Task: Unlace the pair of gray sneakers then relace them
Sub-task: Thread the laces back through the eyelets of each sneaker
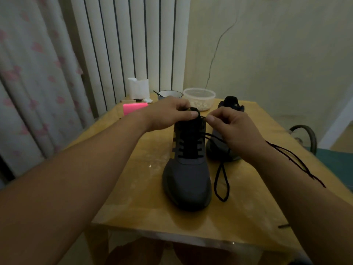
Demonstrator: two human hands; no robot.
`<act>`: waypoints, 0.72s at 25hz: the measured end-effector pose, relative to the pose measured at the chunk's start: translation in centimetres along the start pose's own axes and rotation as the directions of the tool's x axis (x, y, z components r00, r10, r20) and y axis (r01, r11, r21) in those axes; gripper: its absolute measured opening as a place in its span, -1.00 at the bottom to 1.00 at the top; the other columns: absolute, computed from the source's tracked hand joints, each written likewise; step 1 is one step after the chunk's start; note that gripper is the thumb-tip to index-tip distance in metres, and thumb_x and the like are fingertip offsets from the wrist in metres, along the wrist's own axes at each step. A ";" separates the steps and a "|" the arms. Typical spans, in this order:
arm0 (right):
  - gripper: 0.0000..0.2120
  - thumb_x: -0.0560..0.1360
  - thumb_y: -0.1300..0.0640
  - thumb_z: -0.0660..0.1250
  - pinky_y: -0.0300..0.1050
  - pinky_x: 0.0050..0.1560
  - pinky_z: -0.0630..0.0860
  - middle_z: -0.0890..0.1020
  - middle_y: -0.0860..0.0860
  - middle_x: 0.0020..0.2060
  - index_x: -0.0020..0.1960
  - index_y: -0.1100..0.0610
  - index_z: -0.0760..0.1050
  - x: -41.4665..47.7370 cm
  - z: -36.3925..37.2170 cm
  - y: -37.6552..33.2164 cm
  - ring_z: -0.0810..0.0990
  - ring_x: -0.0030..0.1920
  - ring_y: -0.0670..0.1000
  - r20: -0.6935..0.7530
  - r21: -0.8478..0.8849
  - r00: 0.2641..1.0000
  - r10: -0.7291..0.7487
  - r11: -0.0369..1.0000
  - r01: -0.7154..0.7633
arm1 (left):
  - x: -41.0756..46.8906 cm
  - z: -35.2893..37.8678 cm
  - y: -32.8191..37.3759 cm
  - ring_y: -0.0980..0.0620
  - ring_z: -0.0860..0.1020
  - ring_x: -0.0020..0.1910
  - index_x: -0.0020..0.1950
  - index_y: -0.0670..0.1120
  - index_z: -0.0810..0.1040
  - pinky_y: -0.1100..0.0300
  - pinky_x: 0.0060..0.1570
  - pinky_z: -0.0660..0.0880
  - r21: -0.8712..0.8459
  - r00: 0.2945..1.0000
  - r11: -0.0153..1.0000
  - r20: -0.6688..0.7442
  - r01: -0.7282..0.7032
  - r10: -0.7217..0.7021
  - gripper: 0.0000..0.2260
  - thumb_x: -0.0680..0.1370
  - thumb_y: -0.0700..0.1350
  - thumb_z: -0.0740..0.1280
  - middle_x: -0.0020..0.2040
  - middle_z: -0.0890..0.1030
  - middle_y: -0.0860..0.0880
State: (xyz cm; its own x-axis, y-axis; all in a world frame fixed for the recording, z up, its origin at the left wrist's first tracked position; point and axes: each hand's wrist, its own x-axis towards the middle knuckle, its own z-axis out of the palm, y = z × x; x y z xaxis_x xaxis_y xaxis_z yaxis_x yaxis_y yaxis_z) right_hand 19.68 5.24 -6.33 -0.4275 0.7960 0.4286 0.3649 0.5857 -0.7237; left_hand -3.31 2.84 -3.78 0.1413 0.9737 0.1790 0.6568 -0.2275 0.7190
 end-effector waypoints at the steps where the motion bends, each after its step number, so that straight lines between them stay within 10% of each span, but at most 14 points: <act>1: -0.90 0.65 0.00 0.36 -0.20 -0.12 0.47 0.62 -0.14 -0.12 0.06 -0.01 0.63 0.1 0.2 0.2 0.56 -0.19 -0.17 0.004 -0.018 0.999 -0.038 0.999 0.038 | 0.4 -0.1 -0.1 0.15 0.55 -0.16 -0.03 -0.03 0.60 0.20 -0.10 0.46 -0.036 0.999 0.999 0.007 -0.035 0.035 -0.80 0.66 0.08 0.38 -0.18 0.59 0.08; 10: -0.89 0.64 0.09 0.34 -0.51 0.09 0.38 0.53 -0.23 0.15 -0.06 -0.06 0.57 0.5 0.9 0.9 0.51 0.16 -0.27 0.109 -0.185 0.981 -0.159 0.967 0.177 | 1.3 2.1 -3.2 0.11 0.62 -0.10 0.12 -0.23 0.63 0.29 -0.08 0.52 -0.464 0.995 0.882 -0.084 -0.080 0.046 -0.76 0.70 -0.05 0.32 -0.11 0.66 -0.01; 18: -0.89 0.62 0.07 0.38 -0.56 0.07 0.33 0.49 -0.18 0.20 -0.07 -0.11 0.57 0.0 1.7 0.5 0.47 0.20 -0.29 0.105 -0.242 0.982 -0.157 0.954 0.179 | 1.0 3.1 -3.1 0.18 0.67 -0.15 0.04 -0.13 0.65 0.37 -0.18 0.54 -0.514 0.986 0.849 -0.159 -0.123 0.046 -0.86 0.69 -0.11 0.34 -0.19 0.71 0.08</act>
State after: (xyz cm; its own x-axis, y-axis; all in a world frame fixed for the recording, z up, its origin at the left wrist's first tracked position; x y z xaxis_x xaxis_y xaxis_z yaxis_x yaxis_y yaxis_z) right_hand 18.49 5.23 -7.57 -0.5638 0.6734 0.4783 0.4714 0.7378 -0.4830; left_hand -2.87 4.52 -7.91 0.0518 0.9472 0.3165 0.1592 -0.3207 0.9337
